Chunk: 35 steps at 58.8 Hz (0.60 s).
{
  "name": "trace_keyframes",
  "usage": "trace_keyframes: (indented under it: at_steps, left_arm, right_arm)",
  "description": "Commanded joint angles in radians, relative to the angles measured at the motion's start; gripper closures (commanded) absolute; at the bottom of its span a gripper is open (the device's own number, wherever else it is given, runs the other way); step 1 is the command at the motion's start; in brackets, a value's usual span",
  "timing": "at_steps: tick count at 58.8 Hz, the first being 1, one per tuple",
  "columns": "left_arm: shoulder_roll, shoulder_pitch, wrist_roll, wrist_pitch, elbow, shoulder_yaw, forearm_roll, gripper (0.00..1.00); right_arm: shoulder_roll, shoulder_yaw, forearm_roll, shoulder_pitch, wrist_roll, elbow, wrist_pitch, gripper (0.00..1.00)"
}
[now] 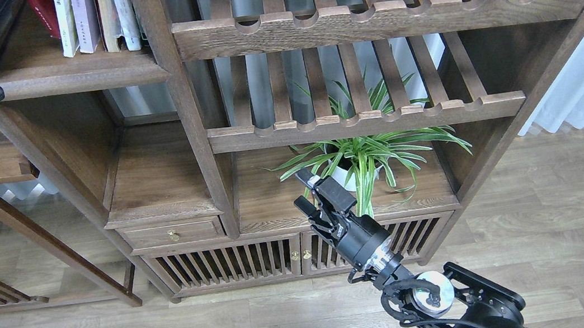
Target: Organize books on shelf
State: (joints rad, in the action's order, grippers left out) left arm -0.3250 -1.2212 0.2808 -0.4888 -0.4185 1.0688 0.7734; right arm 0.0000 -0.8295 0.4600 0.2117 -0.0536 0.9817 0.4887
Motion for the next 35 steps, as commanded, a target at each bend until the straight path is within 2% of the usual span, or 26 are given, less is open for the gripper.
trace_keyframes:
  at_steps: [1, 7, 12, 18, 22, 26, 30, 35]
  left_arm:
    - [-0.008, 0.002, -0.005, 0.000, -0.003, -0.003, -0.052, 0.29]
    - [-0.009, 0.002, -0.011, 0.000, -0.003, -0.006, -0.066, 0.28]
    - [-0.011, 0.002, -0.037, 0.000, -0.003, -0.006, -0.069, 0.27]
    - [-0.014, 0.003, -0.101, 0.000, -0.025, -0.004, -0.071, 0.26]
    - [-0.016, 0.015, -0.179, 0.000, -0.043, 0.000, -0.078, 0.25]
    - [-0.016, 0.015, -0.232, 0.000, -0.048, 0.003, -0.098, 0.24]
    - [-0.014, 0.012, -0.256, 0.000, -0.048, 0.003, -0.106, 0.22]
    - [-0.016, 0.008, -0.259, 0.000, -0.046, -0.001, -0.106, 0.18]
  right_arm:
    - [0.000, 0.001, 0.000, 0.000, 0.000, 0.000, 0.000, 0.02]
    - [0.000, 0.001, -0.001, 0.000, 0.000, 0.000, 0.000, 0.02]
    - [0.000, 0.001, 0.000, 0.000, 0.000, 0.000, 0.000, 0.02]
    - [0.000, 0.000, 0.000, 0.000, 0.000, 0.000, 0.000, 0.02]
    - [-0.002, 0.000, 0.000, 0.000, 0.000, 0.000, 0.000, 0.02]
    - [-0.002, 0.000, 0.000, 0.002, 0.000, 0.000, 0.000, 0.02]
    - [-0.002, 0.000, 0.000, 0.000, 0.000, 0.000, 0.000, 0.02]
    - [-0.002, 0.000, 0.000, 0.000, 0.000, 0.000, 0.000, 0.02]
